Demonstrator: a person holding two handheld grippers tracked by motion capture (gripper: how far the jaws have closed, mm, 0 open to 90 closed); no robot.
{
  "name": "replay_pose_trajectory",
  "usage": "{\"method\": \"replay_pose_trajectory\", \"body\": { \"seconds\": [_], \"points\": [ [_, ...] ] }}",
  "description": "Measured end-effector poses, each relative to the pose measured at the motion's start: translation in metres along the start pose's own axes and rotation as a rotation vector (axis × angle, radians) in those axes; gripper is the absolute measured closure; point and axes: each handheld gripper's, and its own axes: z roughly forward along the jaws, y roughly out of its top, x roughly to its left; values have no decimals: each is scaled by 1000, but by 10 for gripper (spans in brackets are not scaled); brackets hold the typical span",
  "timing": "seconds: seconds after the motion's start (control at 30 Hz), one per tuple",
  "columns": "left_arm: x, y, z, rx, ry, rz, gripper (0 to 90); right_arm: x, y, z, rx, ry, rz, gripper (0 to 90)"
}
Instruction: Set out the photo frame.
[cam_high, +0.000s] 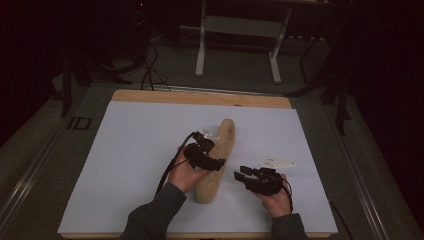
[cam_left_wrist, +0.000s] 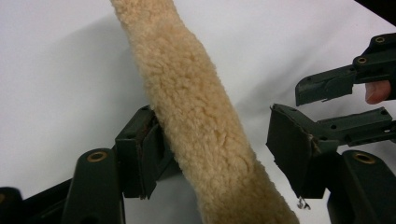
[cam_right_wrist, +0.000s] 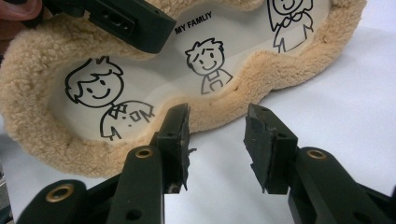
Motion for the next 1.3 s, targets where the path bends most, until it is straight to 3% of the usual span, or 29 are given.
{"method": "replay_pose_trajectory", "body": {
  "seconds": [0.1,0.23,0.5,0.57,0.83,1.1,1.3],
  "points": [
    [-1,0,-1,8,17,3,386,0,0,0,-2,0,0,595],
    [1,0,-2,17,30,4,509,-1,0,-1,-2,-2,5,595],
    [6,1,-4,30,18,-7,553,-2,0,-3,-9,-7,7,596],
    [9,1,-5,31,21,1,594,-3,0,-4,-10,-7,6,597],
    [14,4,-6,47,14,27,616,-4,0,-4,-11,-10,8,597],
    [30,7,-7,57,-29,67,639,-5,0,-4,-12,-10,13,597],
    [46,7,-5,44,-139,98,651,-5,0,-4,-13,-13,13,598]
  ]
}}
